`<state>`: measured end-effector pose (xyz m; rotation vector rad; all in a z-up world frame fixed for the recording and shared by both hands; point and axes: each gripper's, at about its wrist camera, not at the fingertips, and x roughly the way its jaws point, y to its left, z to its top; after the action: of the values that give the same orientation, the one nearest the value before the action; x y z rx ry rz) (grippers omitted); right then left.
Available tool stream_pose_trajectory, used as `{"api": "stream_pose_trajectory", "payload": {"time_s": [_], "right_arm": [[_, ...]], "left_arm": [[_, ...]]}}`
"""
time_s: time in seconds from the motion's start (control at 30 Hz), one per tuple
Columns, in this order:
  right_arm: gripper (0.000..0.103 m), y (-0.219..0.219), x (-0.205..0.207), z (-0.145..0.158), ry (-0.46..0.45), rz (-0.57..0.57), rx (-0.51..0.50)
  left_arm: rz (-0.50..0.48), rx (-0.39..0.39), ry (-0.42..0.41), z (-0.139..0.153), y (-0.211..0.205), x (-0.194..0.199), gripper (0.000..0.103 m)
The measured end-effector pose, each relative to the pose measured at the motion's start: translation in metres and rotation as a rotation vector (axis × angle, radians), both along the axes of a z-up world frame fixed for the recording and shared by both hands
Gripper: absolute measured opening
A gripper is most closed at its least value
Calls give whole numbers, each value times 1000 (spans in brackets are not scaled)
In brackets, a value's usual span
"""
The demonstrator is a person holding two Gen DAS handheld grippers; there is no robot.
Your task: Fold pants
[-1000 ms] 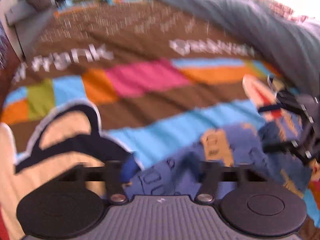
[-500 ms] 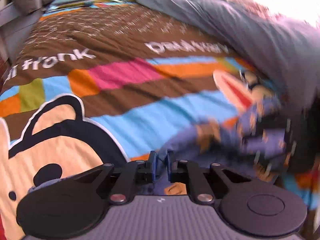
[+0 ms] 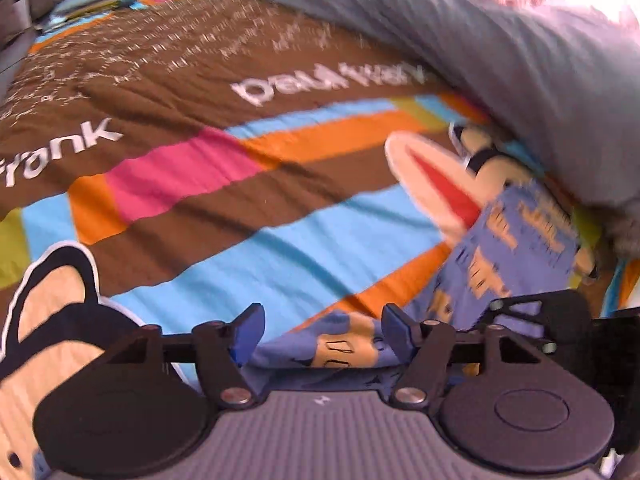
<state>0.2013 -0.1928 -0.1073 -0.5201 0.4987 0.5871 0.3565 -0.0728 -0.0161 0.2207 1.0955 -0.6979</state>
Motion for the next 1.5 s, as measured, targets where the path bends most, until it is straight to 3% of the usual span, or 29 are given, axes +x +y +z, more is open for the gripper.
{"api": "stream_pose_trajectory", "payload": {"time_s": [0.13, 0.23, 0.3, 0.47, 0.57, 0.6, 0.63, 0.73, 0.77, 0.87, 0.97, 1.03, 1.13, 1.17, 1.27, 1.33, 1.5], "right_arm": [[25, 3, -4, -3, -43, -1, -21], [25, 3, -4, -4, -50, -1, -27], [25, 4, -4, -6, -53, 1, -36], [25, 5, -5, -8, -61, -1, -45], [37, 5, -7, -9, -83, -19, -54], [48, 5, -7, -9, -95, -33, -58], [64, 5, -7, -8, -112, -57, -63], [95, -4, -1, -5, -136, -155, -34], [98, -9, 2, -2, -131, -182, -2], [101, -34, 1, 13, -166, -269, 128], [102, -66, 1, 29, -198, -397, 208], [102, -90, 13, 30, -173, -485, 175], [102, -124, 49, 9, -25, -672, 7], [102, -135, 58, -3, 18, -724, -35], [102, -176, 65, -7, 108, -804, 137], [102, -187, 63, -4, 70, -888, 143], [102, -202, 33, 17, -95, -976, 90]], "left_arm": [[-53, 71, 74, -15, -8, 10, 70], [-50, 45, 132, -22, -9, 12, 50], [-44, 34, 168, -27, -11, 12, 25], [-11, 7, 164, -30, -10, 3, 12], [58, -29, 125, -24, -1, -5, 9], [81, -38, 100, -20, 2, -9, 8], [101, -39, 68, -16, 3, -13, 8], [144, -14, -80, 0, -2, -26, 7], [164, -5, -142, 4, -4, -30, 7], [284, -12, -263, 10, -9, -31, 7], [400, -23, -303, -2, -9, -16, 6], [455, 6, -297, -19, -10, -2, 6], [533, 58, -233, -53, -13, 12, 6], [545, 52, -243, -59, -13, 12, 7], [513, 89, -313, -61, -22, 5, 10], [492, 90, -323, -54, -23, -1, 13], [531, -14, -324, -33, -1, -35, 48]]}}
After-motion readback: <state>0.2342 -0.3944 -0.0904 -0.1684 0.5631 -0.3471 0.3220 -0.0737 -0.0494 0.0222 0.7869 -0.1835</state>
